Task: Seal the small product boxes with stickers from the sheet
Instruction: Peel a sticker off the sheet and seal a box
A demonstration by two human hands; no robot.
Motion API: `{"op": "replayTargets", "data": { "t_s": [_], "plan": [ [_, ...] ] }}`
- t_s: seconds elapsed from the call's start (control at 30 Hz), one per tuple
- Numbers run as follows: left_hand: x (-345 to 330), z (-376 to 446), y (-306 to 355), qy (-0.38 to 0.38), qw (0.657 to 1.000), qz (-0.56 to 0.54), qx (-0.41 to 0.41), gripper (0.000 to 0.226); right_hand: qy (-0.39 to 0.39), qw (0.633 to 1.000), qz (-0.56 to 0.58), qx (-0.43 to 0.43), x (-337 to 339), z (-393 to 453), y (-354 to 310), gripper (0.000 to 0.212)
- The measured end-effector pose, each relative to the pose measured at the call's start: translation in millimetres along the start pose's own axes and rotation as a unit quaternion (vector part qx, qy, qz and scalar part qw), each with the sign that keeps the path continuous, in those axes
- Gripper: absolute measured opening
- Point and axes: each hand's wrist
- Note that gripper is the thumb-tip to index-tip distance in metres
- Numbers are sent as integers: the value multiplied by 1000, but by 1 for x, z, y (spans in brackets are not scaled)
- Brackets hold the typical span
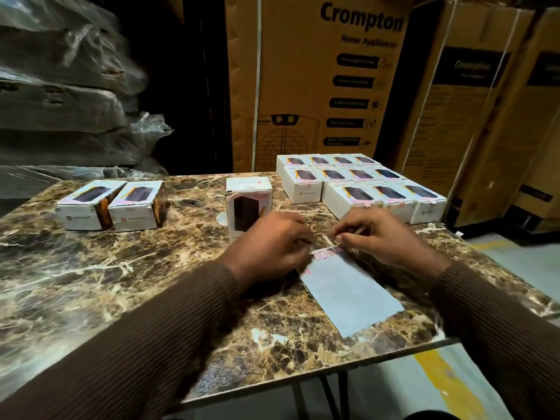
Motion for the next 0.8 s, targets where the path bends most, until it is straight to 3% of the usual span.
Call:
{"op": "replayTargets", "data": {
  "t_s": [0.17,0.37,0.8],
  "plan": [
    [-5,-13,-1,-26,999,0,18,19,-3,999,37,20,-13,-2,5,19],
    [-8,-11,-2,-56,998,-5,27,21,-31,995,-23,90,-20,-5,14,14],
    [-10,-12,0,-75,996,0,40,21,-38,994,-56,86,-26,-5,12,8]
  ]
}}
Point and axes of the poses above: each hand's wrist, its own z-axis towards the middle knuckle, its own x-axis out of the back of the hand, y = z × x, and after that the axes turned 10 degrees about y, right-handed
